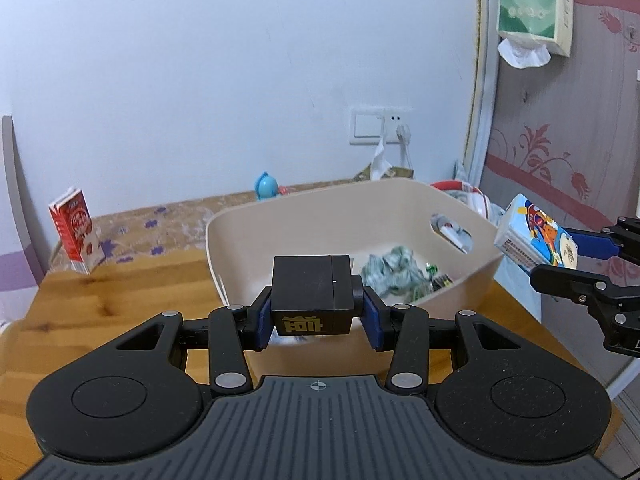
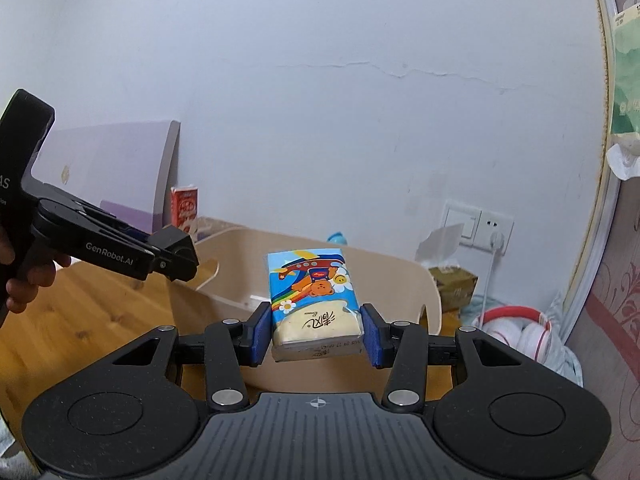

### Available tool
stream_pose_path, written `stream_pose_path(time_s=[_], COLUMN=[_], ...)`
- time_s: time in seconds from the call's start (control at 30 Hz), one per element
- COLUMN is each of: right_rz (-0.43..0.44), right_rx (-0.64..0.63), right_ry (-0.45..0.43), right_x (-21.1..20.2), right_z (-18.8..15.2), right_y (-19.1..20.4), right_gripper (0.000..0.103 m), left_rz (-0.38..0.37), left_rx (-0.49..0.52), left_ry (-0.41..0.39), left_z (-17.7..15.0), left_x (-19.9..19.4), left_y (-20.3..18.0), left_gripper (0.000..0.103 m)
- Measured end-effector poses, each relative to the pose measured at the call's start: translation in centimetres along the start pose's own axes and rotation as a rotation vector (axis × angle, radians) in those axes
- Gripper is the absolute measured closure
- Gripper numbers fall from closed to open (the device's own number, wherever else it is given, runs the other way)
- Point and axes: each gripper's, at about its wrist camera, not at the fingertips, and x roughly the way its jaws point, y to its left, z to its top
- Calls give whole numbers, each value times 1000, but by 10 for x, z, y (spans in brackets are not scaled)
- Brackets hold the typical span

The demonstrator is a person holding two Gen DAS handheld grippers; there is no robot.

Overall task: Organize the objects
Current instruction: 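Carry the black box and tissue pack over the basket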

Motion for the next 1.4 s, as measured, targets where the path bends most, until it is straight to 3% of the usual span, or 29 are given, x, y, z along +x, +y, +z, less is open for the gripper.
stream_pose_path(time_s=[0.33, 0.67, 1.13, 1.4], right_rz=[-34, -71, -68, -69], right_rx=[19, 44, 56, 63], right_ry=[-16, 24, 148, 248], right_x=[19, 48, 107, 134], right_z=[19, 24, 21, 7], right_y=[-10, -21, -26, -28], right_gripper=[58, 58, 58, 58], left_rz=[42, 42, 73, 75], left_rx=[21, 47, 63, 63], left_ry=[-2, 81, 234, 277], left_z=[25, 35, 22, 21], left_x=[26, 72, 132, 146], left_y=[7, 8, 8, 7], left_gripper=[58, 58, 58, 58])
